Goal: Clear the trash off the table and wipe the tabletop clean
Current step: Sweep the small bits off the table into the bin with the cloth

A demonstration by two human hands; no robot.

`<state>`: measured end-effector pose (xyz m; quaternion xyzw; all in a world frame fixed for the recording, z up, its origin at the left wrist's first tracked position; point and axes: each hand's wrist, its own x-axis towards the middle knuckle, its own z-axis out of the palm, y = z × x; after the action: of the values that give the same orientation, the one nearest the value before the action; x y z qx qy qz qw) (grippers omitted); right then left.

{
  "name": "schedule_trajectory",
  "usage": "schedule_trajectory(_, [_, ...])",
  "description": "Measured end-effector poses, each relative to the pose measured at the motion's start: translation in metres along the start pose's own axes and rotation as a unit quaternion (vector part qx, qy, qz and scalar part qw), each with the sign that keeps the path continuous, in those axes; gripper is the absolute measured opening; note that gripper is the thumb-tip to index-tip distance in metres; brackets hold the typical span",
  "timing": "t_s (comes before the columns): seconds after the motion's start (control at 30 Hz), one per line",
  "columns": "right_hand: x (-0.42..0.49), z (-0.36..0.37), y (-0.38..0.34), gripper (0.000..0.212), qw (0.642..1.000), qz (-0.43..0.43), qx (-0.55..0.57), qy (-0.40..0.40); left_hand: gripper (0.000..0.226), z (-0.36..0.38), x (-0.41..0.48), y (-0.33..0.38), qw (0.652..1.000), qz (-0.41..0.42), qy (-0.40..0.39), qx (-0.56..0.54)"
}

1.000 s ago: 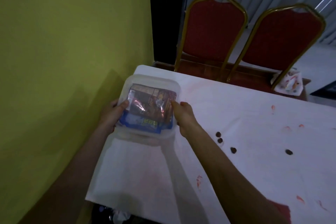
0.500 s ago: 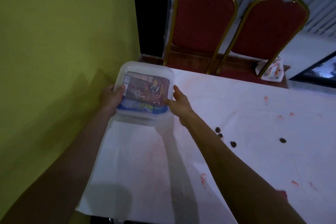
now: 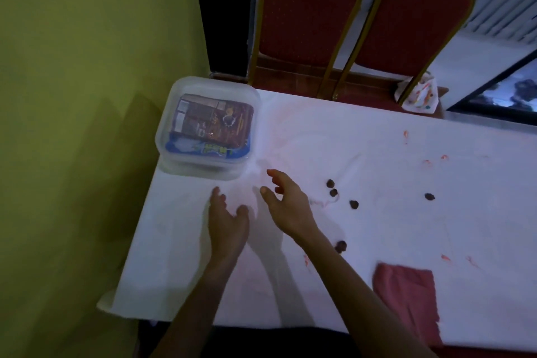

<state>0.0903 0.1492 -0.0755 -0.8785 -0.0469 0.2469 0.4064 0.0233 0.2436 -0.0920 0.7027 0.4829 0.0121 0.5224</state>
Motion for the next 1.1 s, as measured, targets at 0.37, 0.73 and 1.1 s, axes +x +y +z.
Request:
schedule_trajectory(0.37, [-0.070, -0.082, 0.104, 0.032, 0.996, 0.038, -0.073, 0.024, 0.045, 0.074, -0.070, -0.027, 0.965, 0.172, -0.131, 0.149])
schedule_trajectory(0.73, [-0.142, -0.173, 0.230, 0.053, 0.951, 0.170, -0.259, -0.026, 0.030, 0.143, -0.141, -0.044, 0.910, 0.336, -0.154, 0.188])
schedule_trajectory(1.1, [-0.128, -0.198, 0.269, 0.032, 0.966, 0.092, -0.239, 0.022, 0.050, 0.214, -0.184, -0.094, 0.831, 0.388, -0.211, 0.338])
